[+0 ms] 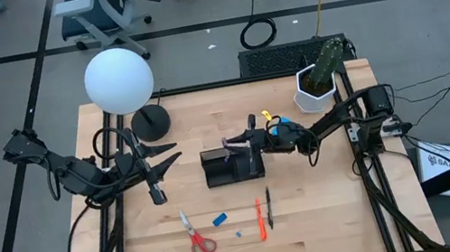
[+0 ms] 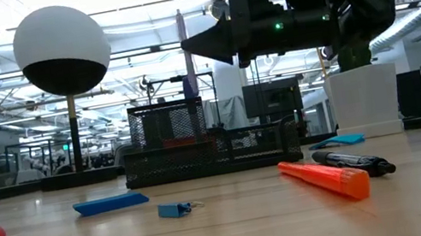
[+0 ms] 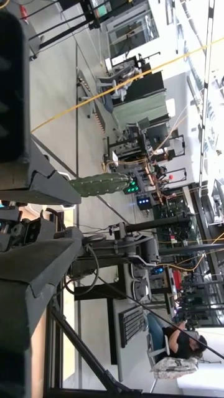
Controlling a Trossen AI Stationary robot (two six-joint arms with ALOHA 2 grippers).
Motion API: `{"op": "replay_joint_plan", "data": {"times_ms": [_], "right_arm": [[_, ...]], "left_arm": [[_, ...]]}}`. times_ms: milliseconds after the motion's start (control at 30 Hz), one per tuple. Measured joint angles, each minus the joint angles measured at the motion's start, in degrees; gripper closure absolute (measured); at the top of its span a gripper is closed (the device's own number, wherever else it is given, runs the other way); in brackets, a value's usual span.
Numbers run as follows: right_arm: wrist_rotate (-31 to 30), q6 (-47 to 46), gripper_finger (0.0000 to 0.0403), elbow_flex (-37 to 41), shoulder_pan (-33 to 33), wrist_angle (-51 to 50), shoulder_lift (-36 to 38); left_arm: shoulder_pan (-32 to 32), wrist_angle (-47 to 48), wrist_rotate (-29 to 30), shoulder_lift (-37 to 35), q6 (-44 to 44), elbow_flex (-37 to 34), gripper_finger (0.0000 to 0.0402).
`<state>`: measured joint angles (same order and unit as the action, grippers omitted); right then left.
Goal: Pick and place office supplies into organizer
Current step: Put the purple pen into the black desk organizer, then put the black pen into the black desk organizer
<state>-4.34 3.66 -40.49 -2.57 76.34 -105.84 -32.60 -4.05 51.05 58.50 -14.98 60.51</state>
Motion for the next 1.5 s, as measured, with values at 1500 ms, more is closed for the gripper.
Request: {"op": "replay_joint_plan", "data": {"times_ms": [1500], "right_arm": [[0.0, 18.3, 0.0287, 0.0, 5.2, -32.4, 21.6]], "left_arm": [[0.0, 0.0, 0.0, 0.0, 0.0, 0.0, 0.0298]]}}
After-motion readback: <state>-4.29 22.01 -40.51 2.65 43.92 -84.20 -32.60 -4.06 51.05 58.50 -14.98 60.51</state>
